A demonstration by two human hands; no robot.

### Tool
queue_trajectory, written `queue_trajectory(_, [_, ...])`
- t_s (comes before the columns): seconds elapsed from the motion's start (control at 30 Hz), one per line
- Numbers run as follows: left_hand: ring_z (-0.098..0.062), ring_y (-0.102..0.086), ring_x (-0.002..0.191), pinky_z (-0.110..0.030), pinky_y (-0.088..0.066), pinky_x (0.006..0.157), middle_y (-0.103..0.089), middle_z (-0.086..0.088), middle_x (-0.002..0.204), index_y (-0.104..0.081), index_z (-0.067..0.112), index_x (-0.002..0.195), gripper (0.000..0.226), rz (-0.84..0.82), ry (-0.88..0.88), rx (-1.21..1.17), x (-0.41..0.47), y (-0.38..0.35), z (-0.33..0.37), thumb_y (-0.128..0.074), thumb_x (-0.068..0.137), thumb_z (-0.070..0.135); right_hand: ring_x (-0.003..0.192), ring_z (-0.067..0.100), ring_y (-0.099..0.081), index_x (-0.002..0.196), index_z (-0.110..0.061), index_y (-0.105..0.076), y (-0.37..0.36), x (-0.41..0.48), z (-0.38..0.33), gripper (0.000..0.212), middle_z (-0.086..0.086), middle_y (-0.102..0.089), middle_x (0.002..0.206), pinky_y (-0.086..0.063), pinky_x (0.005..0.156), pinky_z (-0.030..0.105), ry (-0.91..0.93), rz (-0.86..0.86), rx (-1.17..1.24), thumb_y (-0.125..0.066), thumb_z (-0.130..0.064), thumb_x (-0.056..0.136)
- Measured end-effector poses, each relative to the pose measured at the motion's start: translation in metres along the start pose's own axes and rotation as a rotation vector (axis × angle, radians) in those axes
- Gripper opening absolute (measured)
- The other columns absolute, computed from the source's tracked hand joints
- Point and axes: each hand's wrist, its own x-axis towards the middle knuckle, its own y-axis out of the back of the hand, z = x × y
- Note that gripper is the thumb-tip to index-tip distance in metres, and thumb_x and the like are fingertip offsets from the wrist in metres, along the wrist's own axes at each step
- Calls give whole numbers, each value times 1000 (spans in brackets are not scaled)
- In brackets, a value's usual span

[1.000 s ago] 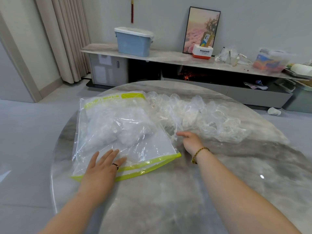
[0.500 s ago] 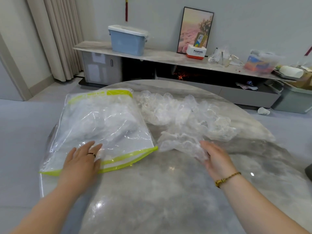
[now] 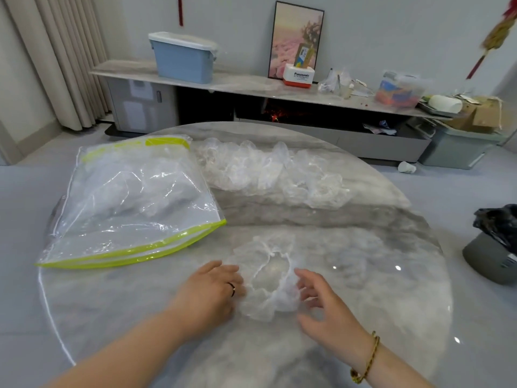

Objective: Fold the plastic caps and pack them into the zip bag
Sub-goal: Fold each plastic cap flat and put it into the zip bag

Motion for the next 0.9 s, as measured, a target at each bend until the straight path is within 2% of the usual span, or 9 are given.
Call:
queue_trajectory(0.1, [2, -64, 57, -8, -43, 54, -67, 23, 68, -71, 30, 56, 36, 5, 65, -54, 2, -10, 1, -35, 61, 34, 122, -15, -17, 124, -47, 7, -3, -4, 10, 88, -29, -8, 133, -12, 102, 1, 73, -19, -274, -66, -24, 81])
queue_trajectory(0.17, [1, -62, 54, -9, -41, 49, -66, 23, 64, -69, 29, 54, 35, 34, 55, -42, 4, -9, 2, -35, 60, 33, 129, -8, 0, 128, -45, 18, -11, 2, 12, 97, -22, 3, 135, 1, 106, 8, 90, 85, -413, -67, -32, 81])
queue_trajectory(0.23, [1, -61, 52, -10, -41, 47, -66, 23, 62, -68, 28, 50, 34, 65, 24, -34, 6, -6, 6, -35, 58, 31, 131, 4, -13, 141, -39, -4, -18, 14, 18, 101, 0, -19, 143, -14, 107, 22, 190, 277, -459, -75, -28, 70])
queue_trajectory(0.33, [1, -63, 55, -10, -43, 46, -67, 21, 65, -70, 29, 58, 34, 16, -42, -28, 4, -5, 10, -36, 60, 35, 114, 19, -34, 124, -18, -37, -23, 33, 33, 88, 21, -54, 123, -34, 94, 41, 293, 481, -440, -81, -14, 48])
queue_trajectory(0.43, [2, -60, 68, -9, -42, 60, -64, 20, 74, -60, 34, 99, 44, -28, -11, -20, -1, -11, 7, -38, 64, 50, 102, 14, -45, 103, -22, -48, -23, 39, 39, 73, 12, -66, 103, -46, 88, 22, 411, 454, -437, -77, 5, 41])
queue_trajectory(0.53, [2, -47, 71, -15, -36, 69, -59, 18, 69, -66, 35, 93, 45, 22, 1, 63, -2, -15, -3, -38, 61, 50, 95, 13, -49, 99, -20, -48, -19, 39, 49, 87, 7, -70, 93, -37, 89, 22, 460, 372, -565, -81, 17, 27])
queue_trajectory(0.73, [2, -57, 52, -7, -39, 49, -53, 22, 58, -70, 37, 59, 39, 13, 199, 44, 0, 3, -18, -31, 60, 33, 84, 7, -54, 128, -26, -35, 10, 32, 28, 54, -14, -53, 106, -38, 77, 11, 106, -6, -418, -56, -3, 84])
queue_trajectory(0.83, [2, -49, 81, -7, -36, 64, -53, 19, 66, -54, 33, 59, 28, -56, 448, -284, -6, 3, -27, -35, 63, 53, 75, 13, -56, 98, -37, -46, 15, 37, 25, 32, 8, -62, 87, -42, 70, 15, 15, 48, -245, -54, -8, 87])
queue_trajectory(0.9, [-5, -50, 71, -13, -37, 67, -53, 11, 67, -44, 25, 53, 32, -59, 545, -427, -3, 3, -26, -53, 75, 46, 67, 21, -57, 76, -34, -51, 14, 41, 23, 26, 6, -64, 68, -45, 66, 25, -36, 136, -132, -54, -12, 89])
